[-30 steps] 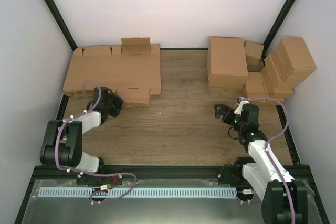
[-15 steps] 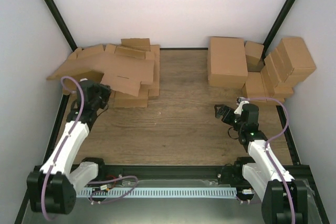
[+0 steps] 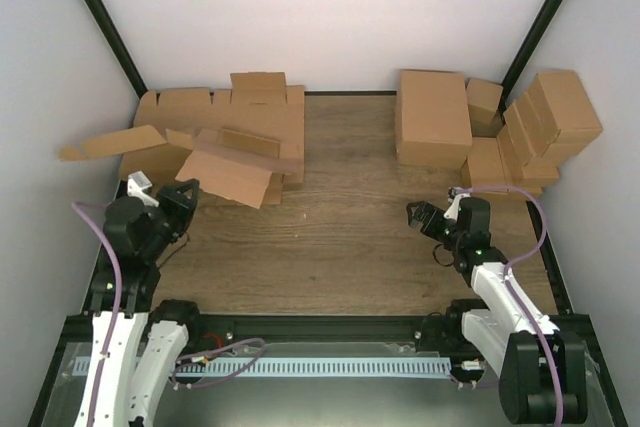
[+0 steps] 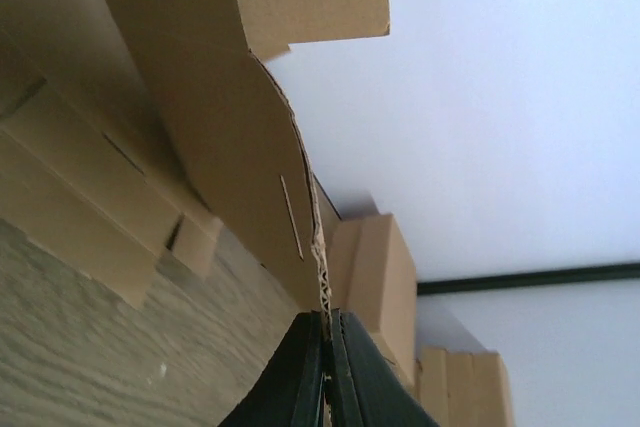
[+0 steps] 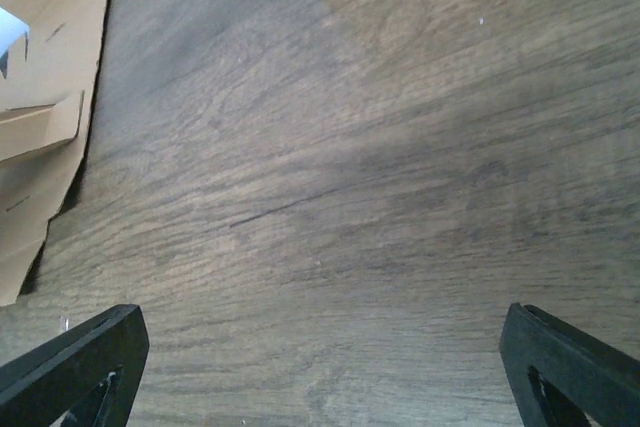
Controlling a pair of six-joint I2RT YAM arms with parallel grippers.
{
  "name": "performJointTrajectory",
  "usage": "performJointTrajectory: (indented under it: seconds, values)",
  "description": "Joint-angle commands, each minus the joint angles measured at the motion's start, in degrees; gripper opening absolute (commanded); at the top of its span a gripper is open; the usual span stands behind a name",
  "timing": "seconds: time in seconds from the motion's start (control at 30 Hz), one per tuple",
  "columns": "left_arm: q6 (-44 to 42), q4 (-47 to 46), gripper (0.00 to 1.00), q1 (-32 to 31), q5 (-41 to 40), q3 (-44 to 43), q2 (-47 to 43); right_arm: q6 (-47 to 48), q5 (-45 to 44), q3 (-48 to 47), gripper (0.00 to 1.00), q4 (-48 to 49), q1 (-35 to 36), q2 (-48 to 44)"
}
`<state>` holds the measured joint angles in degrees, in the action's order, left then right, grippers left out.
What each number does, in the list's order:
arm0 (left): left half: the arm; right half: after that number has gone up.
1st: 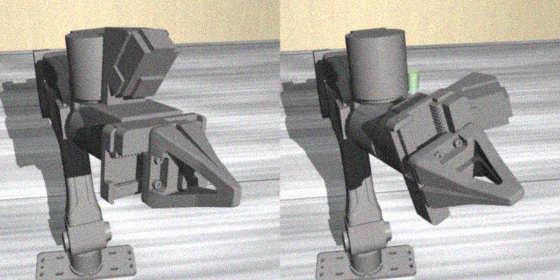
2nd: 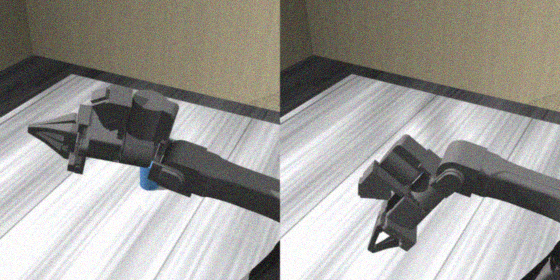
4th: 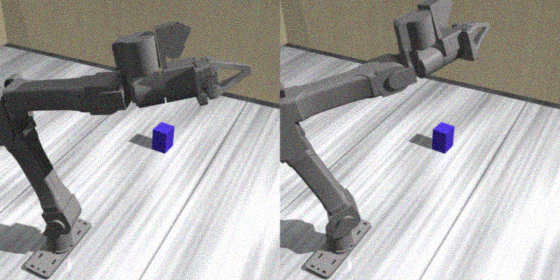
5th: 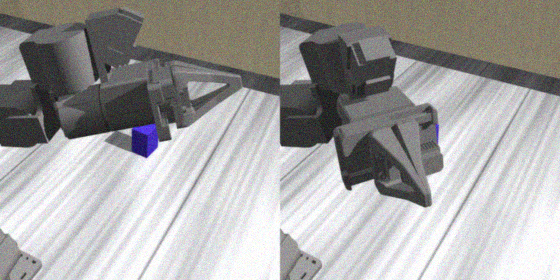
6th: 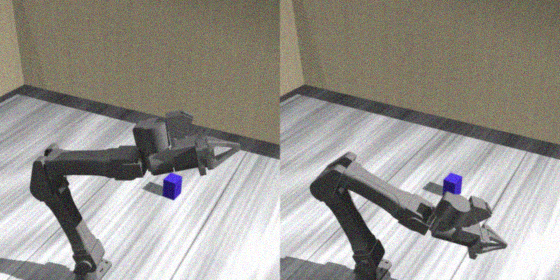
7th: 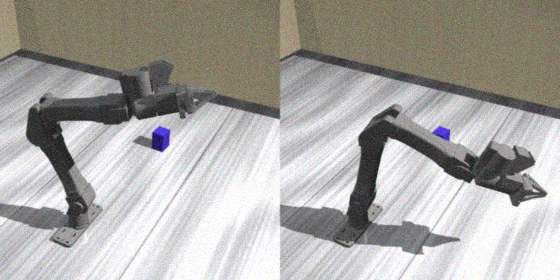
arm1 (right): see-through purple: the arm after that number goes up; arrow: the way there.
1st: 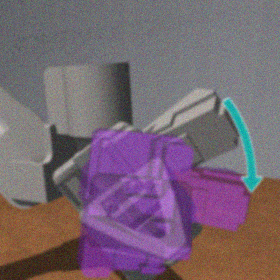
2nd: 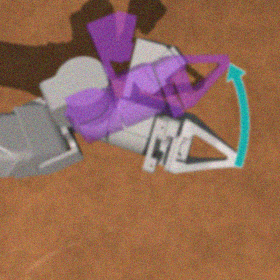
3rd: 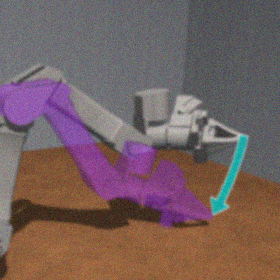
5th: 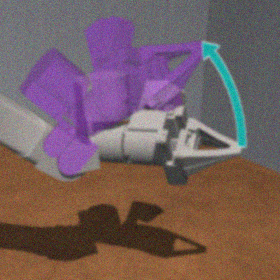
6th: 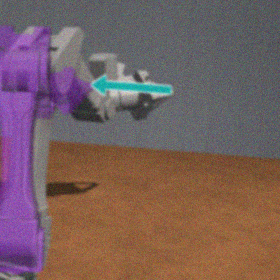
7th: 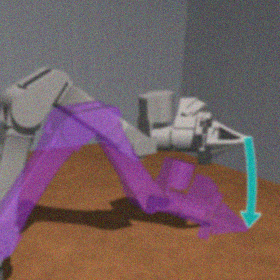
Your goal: Fold the paper box
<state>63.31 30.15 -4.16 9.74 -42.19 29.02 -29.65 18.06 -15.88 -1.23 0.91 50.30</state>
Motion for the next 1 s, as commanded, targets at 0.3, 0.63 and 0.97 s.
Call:
performJointTrajectory:
  seconds: [0.3, 0.63, 0.97]
  values:
    - [5.99, 13.33, 0.04, 0.12, 14.05, 8.21, -13.79, -4.26, 14.11, -7.57, 1.00, -6.55, 0.48, 5.96]
    - [6.76, 18.93, 0.04, 0.12, 18.35, 16.57, -21.52, -4.05, 22.11, -13.53, 1.00, -8.89, 2.08, 17.39]
    - [6.66, 26.76, 0.04, 0.12, 19.62, 19.51, -27.79, -5.15, 34.75, -12.76, 1.00, -5.26, 1.30, 26.10]
